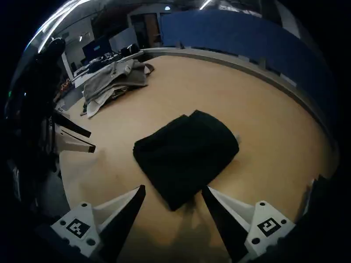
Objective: Fold towel
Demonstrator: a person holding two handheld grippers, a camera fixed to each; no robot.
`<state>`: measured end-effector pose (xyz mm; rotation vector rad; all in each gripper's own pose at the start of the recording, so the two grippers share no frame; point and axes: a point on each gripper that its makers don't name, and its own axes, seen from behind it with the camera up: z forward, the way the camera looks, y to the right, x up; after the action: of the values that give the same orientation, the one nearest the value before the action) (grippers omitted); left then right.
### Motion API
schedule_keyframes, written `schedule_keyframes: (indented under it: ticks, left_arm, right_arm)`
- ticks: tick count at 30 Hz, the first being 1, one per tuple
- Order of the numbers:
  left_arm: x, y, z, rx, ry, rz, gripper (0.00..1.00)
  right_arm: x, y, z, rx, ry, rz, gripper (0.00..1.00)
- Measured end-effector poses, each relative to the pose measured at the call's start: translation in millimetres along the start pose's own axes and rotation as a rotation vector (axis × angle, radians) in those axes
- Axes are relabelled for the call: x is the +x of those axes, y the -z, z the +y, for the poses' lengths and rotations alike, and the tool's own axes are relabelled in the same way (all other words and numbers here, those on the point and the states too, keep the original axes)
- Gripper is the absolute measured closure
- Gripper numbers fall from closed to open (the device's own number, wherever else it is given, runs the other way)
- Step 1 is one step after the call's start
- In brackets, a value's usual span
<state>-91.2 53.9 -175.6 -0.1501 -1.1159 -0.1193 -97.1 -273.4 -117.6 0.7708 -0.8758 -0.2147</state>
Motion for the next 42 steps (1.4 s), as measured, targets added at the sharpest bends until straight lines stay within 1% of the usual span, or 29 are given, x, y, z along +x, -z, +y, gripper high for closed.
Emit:
schedule_keyframes:
  ticks: [9, 17, 22, 24, 29, 35, 40, 42]
  left_arm:
    - [0, -2.1, 6.1, -0.008, -0.008, -0.004, 0.09]
    - [0, -4.3, 4.1, -0.007, -0.007, -0.005, 0.09]
    - [-2, -5.9, 3.0, -0.007, -0.006, -0.005, 0.09]
    - [-3, -6.4, 2.8, -0.008, -0.007, -0.005, 0.09]
    - [-3, -7.1, 2.3, -0.007, -0.007, -0.006, 0.09]
    - [0, -5.9, 2.1, -0.007, -0.005, -0.003, 0.09]
    - [1, -6.7, 1.9, -0.006, -0.006, -0.003, 0.09]
    - [1, -7.1, 2.1, -0.005, -0.007, -0.003, 0.09]
  right_arm:
    - [-11, 0.8, 0, -0.013, -0.02, -0.011, 0.0]
    - [-19, -3.2, -1, -0.011, -0.024, -0.024, 0.0]
    - [-26, -8.9, 0, -0.022, -0.025, -0.034, 0.0]
    - [-27, -11.1, 1, -0.028, -0.025, -0.036, 0.03]
    - [-30, -14.3, 3, -0.041, -0.027, -0.043, 0.28]
    - [-35, -16.2, 4, -0.044, -0.033, -0.065, 0.51]
    - [-36, -16.4, 2, -0.036, -0.042, -0.067, 0.66]
    - [-36, -16.4, 2, -0.035, -0.045, -0.069, 0.76]
